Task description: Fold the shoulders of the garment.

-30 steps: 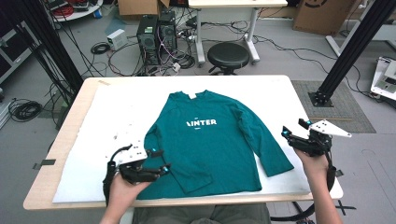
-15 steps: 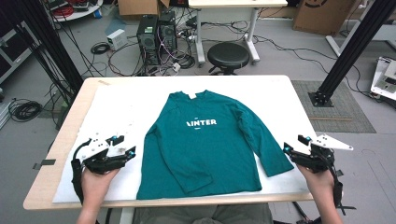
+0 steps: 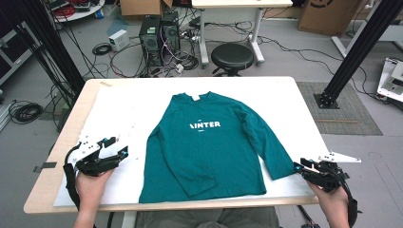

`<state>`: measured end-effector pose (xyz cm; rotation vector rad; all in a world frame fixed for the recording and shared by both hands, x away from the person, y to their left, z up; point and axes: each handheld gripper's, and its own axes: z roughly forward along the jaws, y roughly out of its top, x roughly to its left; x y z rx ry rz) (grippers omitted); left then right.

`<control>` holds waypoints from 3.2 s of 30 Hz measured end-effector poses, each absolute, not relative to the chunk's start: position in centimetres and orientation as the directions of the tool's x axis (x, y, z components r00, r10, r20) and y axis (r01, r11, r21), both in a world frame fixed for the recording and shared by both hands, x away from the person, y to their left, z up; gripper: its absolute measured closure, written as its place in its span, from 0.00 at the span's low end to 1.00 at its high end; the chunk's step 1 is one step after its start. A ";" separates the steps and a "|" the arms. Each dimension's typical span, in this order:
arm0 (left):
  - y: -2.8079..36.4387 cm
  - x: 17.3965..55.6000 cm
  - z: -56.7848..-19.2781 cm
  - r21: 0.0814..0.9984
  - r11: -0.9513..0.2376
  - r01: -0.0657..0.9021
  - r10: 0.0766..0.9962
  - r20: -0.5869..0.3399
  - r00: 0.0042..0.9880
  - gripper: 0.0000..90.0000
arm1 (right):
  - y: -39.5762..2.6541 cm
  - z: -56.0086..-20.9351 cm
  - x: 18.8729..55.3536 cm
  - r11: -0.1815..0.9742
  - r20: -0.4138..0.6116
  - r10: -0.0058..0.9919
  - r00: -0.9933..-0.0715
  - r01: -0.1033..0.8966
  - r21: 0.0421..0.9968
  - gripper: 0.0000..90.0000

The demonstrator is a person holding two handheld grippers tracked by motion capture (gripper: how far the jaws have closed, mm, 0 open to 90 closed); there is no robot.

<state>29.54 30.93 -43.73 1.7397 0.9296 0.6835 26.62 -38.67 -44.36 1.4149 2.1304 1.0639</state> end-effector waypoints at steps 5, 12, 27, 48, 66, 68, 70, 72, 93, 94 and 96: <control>31.1 29.8 -44.2 0.937 -0.203 0.284 0.841 0.018 0.541 0.39 | -38.6 -44.9 26.7 0.204 0.133 0.901 -0.413 0.673 0.711 0.68; 31.1 29.7 -44.4 0.936 -0.196 0.294 0.845 0.009 0.535 0.39 | -38.7 -44.9 26.5 0.205 0.138 0.897 -0.421 0.671 0.713 0.90; 31.1 29.7 -44.6 0.931 -0.203 0.305 0.845 0.009 0.535 0.39 | -38.5 -42.7 25.3 0.106 0.181 0.869 -0.460 0.531 0.841 0.99; 31.0 29.7 -44.7 0.928 -0.210 0.308 0.845 0.014 0.535 0.39 | -29.1 -39.3 24.0 0.118 0.205 0.672 -0.712 0.376 0.919 0.99; 30.9 29.7 -44.7 0.925 -0.217 0.313 0.846 0.018 0.533 0.39 | -19.7 -41.3 24.5 0.333 0.183 0.456 -0.871 0.358 0.872 0.99; 30.9 29.7 -44.7 0.924 -0.219 0.312 0.846 0.020 0.533 0.39 | -18.8 -41.6 24.5 0.351 0.178 0.439 -0.881 0.350 0.868 0.99; 30.9 29.7 -44.7 0.924 -0.220 0.311 0.846 0.022 0.533 0.39 | -18.6 -41.6 24.4 0.353 0.183 0.438 -0.880 0.356 0.865 0.99; 30.8 29.7 -44.7 0.924 -0.218 0.313 0.846 0.019 0.533 0.39 | -18.0 -41.8 24.4 0.361 0.182 0.428 -0.885 0.352 0.863 0.98; 30.8 29.7 -44.7 0.923 -0.225 0.311 0.843 0.025 0.537 0.39 | -17.8 -40.9 25.5 0.360 0.086 0.526 -0.846 0.313 0.879 0.78; 30.8 29.7 -44.7 0.923 -0.225 0.311 0.843 0.024 0.537 0.39 | -18.3 -40.7 25.7 0.350 0.086 0.540 -0.837 0.316 0.882 0.77; 30.7 29.7 -44.7 0.923 -0.225 0.312 0.843 0.024 0.537 0.39 | -19.7 -40.2 26.4 0.320 0.074 0.603 -0.794 0.326 0.890 0.65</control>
